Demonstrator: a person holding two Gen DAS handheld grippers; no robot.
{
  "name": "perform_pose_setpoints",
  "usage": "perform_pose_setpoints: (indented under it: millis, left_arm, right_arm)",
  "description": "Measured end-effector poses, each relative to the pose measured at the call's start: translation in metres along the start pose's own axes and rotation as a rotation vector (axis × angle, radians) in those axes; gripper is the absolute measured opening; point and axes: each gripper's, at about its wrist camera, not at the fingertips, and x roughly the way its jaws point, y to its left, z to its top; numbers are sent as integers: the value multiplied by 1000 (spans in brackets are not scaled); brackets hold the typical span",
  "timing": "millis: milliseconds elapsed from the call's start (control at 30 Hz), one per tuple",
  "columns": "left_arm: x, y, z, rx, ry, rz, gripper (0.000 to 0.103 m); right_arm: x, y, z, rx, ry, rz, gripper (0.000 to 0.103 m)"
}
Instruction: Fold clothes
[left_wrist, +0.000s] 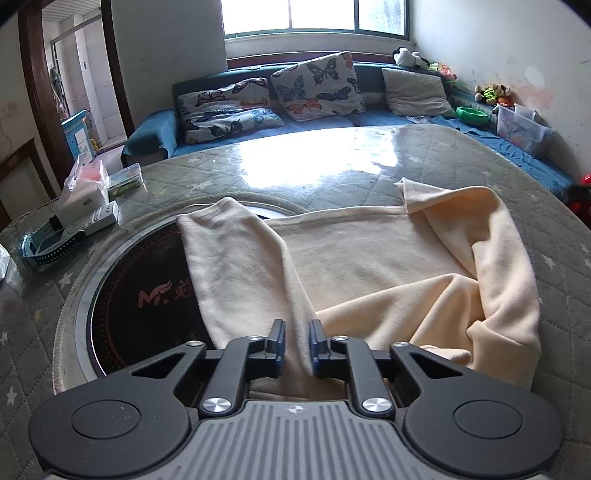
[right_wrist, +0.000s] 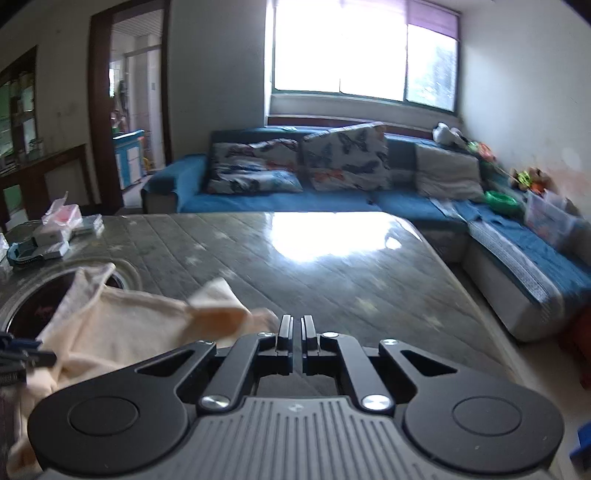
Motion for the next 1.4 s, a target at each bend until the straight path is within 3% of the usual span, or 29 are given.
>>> perform_pose_setpoints:
  millis: [167, 200, 233, 267, 433, 533, 667, 733, 767, 900, 1133, 1267, 1400]
  left_arm:
    - [-5, -1, 3, -12, 5, -13, 21]
    - [-6, -2, 4, -11, 3, -10, 26]
    - [-7, -2, 6, -11, 3, 0, 44]
    - [-8, -3, 8, -13, 1, 9, 54]
    - [-5, -3, 18, -3, -9, -2, 54]
    - [4, -5, 19, 17, 7, -19, 53]
    - [15, -5, 15, 37, 43, -40, 19]
    - [15, -3, 12, 28, 48, -52, 9]
    - [14, -1, 10, 20, 44, -55, 6]
    - [2, 5, 6, 8, 9, -60, 3]
    - [-32, 23, -10, -38, -41, -48, 3]
    - [-53, 36, -31, -73, -31, -48, 3]
    - [-71, 49, -56, -115, 2, -56, 3]
  right_arm:
    - [4, -5, 1, -30, 26, 31, 12]
    - [9, -2, 5, -35, 27, 50, 16]
    - [16, 2, 9, -47, 28, 68, 22]
    - [23, 7, 13, -61, 31, 85, 25]
    - [66, 42, 27, -158, 80, 142, 34]
    - [91, 58, 29, -202, 119, 141, 34]
    - [113, 65, 24, -233, 171, 122, 31]
    - [120, 67, 21, -243, 186, 109, 5]
    - [118, 65, 20, -240, 176, 97, 5]
    - [89, 47, 19, -202, 87, 43, 3]
    - [0, -3, -2, -99, -55, -83, 2]
    - [-44, -30, -33, -35, -54, -148, 2]
    - [-60, -56, -67, 26, 10, -205, 3]
